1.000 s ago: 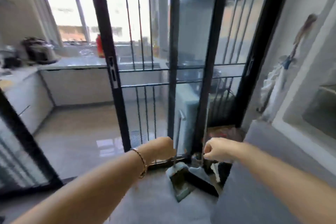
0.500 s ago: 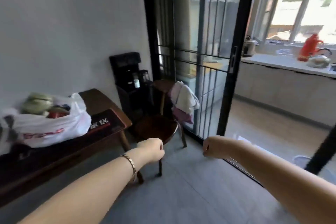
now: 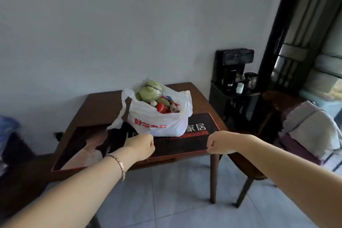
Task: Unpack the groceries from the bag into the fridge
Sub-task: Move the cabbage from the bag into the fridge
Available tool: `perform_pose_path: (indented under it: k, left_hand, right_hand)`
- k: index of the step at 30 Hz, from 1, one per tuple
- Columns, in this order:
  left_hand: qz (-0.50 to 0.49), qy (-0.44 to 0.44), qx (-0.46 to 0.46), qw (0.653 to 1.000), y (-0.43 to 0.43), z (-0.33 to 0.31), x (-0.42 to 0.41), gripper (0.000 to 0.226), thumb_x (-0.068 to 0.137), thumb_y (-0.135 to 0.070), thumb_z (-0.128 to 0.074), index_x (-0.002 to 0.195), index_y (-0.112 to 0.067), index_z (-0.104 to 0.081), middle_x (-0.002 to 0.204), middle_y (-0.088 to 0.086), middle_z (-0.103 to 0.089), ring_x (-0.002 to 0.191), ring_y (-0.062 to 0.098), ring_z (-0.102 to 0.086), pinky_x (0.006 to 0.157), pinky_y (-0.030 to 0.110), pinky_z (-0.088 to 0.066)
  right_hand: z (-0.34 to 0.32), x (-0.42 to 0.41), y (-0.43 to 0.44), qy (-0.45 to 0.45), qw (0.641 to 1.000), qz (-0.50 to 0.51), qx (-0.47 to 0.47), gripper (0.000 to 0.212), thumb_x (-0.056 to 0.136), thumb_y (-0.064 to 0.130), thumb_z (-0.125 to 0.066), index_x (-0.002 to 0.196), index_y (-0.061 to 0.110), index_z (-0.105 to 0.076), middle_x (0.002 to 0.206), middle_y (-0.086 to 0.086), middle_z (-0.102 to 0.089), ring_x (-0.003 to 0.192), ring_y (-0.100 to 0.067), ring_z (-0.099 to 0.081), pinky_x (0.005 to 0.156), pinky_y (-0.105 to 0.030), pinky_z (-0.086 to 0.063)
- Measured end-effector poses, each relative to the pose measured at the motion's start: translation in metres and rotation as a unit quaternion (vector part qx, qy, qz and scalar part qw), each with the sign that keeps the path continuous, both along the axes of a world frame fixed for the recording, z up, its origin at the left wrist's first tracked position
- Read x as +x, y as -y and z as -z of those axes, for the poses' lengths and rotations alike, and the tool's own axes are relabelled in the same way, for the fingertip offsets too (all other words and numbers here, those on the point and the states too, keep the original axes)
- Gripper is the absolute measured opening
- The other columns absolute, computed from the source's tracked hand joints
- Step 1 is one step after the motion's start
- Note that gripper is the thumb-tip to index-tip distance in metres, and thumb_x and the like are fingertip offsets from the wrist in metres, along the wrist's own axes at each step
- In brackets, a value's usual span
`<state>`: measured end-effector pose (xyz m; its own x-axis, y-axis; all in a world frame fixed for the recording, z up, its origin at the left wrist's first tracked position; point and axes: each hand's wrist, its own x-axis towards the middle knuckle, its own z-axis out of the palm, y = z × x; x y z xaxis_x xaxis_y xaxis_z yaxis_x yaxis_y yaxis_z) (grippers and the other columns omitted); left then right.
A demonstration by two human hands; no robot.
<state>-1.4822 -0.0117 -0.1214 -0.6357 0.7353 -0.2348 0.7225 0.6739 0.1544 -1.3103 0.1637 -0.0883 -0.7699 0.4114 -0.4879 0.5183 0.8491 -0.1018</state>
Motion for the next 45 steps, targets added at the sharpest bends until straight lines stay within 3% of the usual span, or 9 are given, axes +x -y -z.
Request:
perform_pose_path:
  k: [3,7,16,20,23,29,36,40,45]
  left_hand:
    - [-0.028,0.0,0.02,0.999,-0.022,0.01,-0.049,0.02,0.095,-0.026,-0.037,0.097,-0.02,-0.056,0.1,0.001,-0.062,0.084,0.02,-0.057,0.065,0.029,-0.039]
    - [-0.068,-0.004,0.055,0.996,-0.065,0.011,-0.108,0.024,0.097,-0.028,-0.036,0.107,-0.019,-0.057,0.101,0.0,-0.064,0.091,0.02,-0.061,0.075,0.033,-0.048]
    - [-0.104,0.0,0.159,0.982,-0.139,-0.003,-0.236,0.028,0.095,-0.022,-0.044,0.12,-0.015,-0.055,0.115,0.002,-0.061,0.099,0.02,-0.059,0.08,0.031,-0.048]
    - [-0.089,0.014,0.174,0.981,-0.167,0.017,-0.3,0.041,0.093,-0.027,-0.05,0.131,-0.012,-0.043,0.128,0.006,-0.05,0.107,0.02,-0.056,0.085,0.031,-0.047]
    - [-0.077,0.053,0.153,0.984,-0.192,0.038,-0.346,0.074,0.088,-0.041,-0.058,0.145,-0.015,-0.019,0.147,0.009,-0.025,0.123,0.025,-0.046,0.094,0.033,-0.043]
    - [-0.073,0.081,0.114,0.987,-0.244,0.065,-0.393,0.116,0.065,-0.074,-0.061,0.149,-0.026,0.003,0.154,0.008,0.0,0.14,0.032,-0.019,0.106,0.042,-0.033]
    - [-0.137,0.202,0.154,0.957,-0.257,0.084,-0.424,0.125,0.047,-0.08,-0.066,0.145,-0.037,-0.002,0.147,0.012,-0.027,0.133,0.03,-0.032,0.105,0.046,-0.037]
    - [-0.145,0.188,0.199,0.951,-0.257,0.088,-0.418,0.123,0.048,-0.072,-0.073,0.145,-0.03,-0.011,0.141,0.009,-0.028,0.129,0.027,-0.034,0.105,0.044,-0.036]
    - [-0.141,0.203,0.251,0.936,-0.259,0.092,-0.407,0.121,0.049,-0.061,-0.081,0.145,-0.024,-0.016,0.141,0.007,-0.021,0.128,0.023,-0.034,0.102,0.033,-0.035]
  right_hand:
    - [0.01,-0.058,-0.033,-0.025,0.999,-0.019,-0.021,0.036,0.096,0.03,-0.046,0.124,0.012,-0.058,0.126,-0.003,-0.059,0.112,-0.021,-0.056,0.1,-0.028,-0.044]
    - [0.018,-0.134,-0.086,-0.073,0.995,-0.042,-0.053,0.036,0.094,0.035,-0.049,0.126,0.023,-0.054,0.13,0.004,-0.055,0.114,-0.015,-0.055,0.098,-0.024,-0.042]
    - [0.034,-0.305,-0.16,-0.042,0.993,-0.1,-0.048,0.034,0.094,0.033,-0.046,0.12,0.016,-0.06,0.116,-0.002,-0.063,0.105,-0.02,-0.059,0.092,-0.026,-0.047]
    - [0.079,-0.367,-0.184,-0.011,0.998,-0.048,-0.035,0.028,0.092,0.027,-0.046,0.108,0.011,-0.063,0.105,-0.008,-0.065,0.086,-0.018,-0.056,0.077,-0.026,-0.046]
    - [0.112,-0.395,-0.188,-0.026,0.999,0.026,0.001,0.027,0.088,0.029,-0.047,0.107,0.011,-0.057,0.083,-0.004,-0.055,0.077,-0.02,-0.054,0.068,-0.029,-0.046]
    - [0.162,-0.418,-0.184,0.026,0.985,0.169,0.038,0.07,0.084,0.034,-0.056,0.143,0.031,-0.019,0.108,-0.004,-0.06,0.101,-0.027,-0.057,0.091,-0.041,-0.042]
    - [0.159,-0.416,-0.192,-0.021,0.966,0.254,0.05,0.046,0.085,0.035,-0.052,0.128,0.027,-0.038,0.109,-0.005,-0.051,0.099,-0.023,-0.05,0.079,-0.032,-0.043]
    - [0.113,-0.398,-0.183,-0.075,0.895,0.425,-0.115,0.036,0.085,0.035,-0.057,0.114,0.016,-0.048,0.099,-0.003,-0.058,0.084,-0.018,-0.058,0.07,-0.028,-0.05]
    - [0.071,-0.391,-0.159,-0.317,0.757,0.508,-0.262,0.007,0.081,0.018,-0.066,0.086,0.021,-0.062,0.073,0.0,-0.067,0.067,-0.014,-0.065,0.054,-0.024,-0.051]
